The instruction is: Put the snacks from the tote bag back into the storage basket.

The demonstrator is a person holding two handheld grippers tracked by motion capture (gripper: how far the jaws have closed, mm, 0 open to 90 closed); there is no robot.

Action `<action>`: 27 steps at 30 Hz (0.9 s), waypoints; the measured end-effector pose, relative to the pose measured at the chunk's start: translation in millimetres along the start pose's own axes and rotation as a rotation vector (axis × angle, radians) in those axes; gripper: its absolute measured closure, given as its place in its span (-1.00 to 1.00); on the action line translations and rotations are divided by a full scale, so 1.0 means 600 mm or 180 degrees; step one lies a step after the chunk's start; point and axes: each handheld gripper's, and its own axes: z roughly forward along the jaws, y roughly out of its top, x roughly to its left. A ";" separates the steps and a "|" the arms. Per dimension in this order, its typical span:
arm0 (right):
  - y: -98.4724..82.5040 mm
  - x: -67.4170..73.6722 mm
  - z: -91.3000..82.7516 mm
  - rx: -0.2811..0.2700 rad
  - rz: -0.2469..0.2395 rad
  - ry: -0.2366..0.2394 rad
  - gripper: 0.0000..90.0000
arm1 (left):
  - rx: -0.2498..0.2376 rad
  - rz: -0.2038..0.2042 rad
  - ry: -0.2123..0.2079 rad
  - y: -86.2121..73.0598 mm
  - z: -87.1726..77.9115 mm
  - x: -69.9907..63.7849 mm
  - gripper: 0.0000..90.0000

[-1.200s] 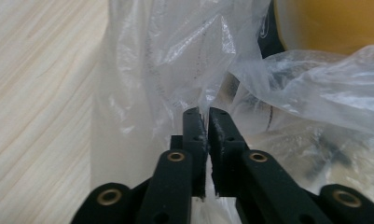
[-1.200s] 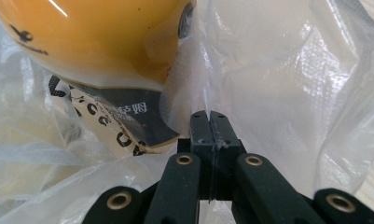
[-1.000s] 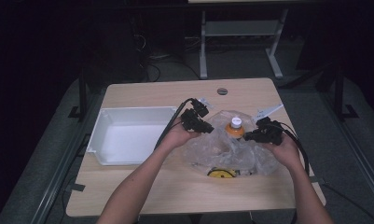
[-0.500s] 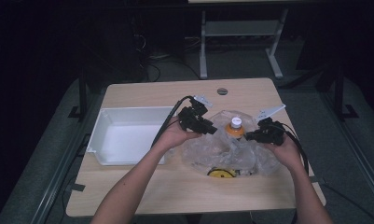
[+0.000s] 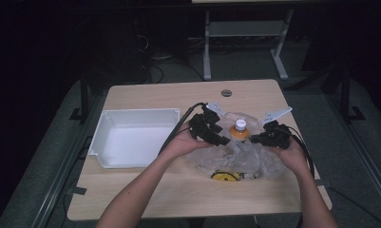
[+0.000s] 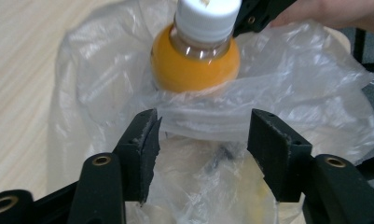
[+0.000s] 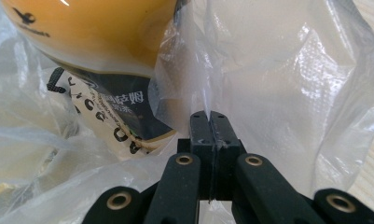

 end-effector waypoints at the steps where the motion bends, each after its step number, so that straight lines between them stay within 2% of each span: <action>1: 0.000 0.000 0.000 0.0000 0.0000 0.0000 0.99 | 0.0000 0.0000 0.0000 0.000 0.000 0.000 -0.08; 3: 0.000 0.000 0.001 -0.0009 0.0017 0.0001 0.99 | 0.0043 -0.0016 -0.0008 -0.005 0.009 0.003 -0.08; 8: 0.000 0.000 0.003 -0.0007 0.0017 0.0001 0.98 | 0.0023 -0.0141 -0.0055 -0.011 0.032 0.010 -0.06; 11: 0.000 -0.001 0.003 0.0005 0.0020 0.0004 0.98 | 0.0093 -0.0126 -0.0029 -0.012 0.042 0.011 -0.03; 14: 0.000 -0.001 0.003 -0.0004 0.0022 0.0004 0.98 | 0.0073 -0.0123 -0.0016 -0.013 0.048 0.010 0.06; 22: -0.001 -0.002 0.004 -0.0021 0.0051 0.0007 0.98 | 0.0129 0.0017 0.0093 -0.017 0.068 0.005 0.55; 25: -0.002 -0.004 0.003 -0.0021 0.0008 -0.0016 0.99 | 0.0182 0.0017 0.0114 -0.025 0.071 0.007 0.84; 27: -0.002 -0.004 0.002 -0.0006 0.0042 -0.0018 0.99 | 0.0201 0.0011 0.0116 -0.027 0.072 0.008 0.92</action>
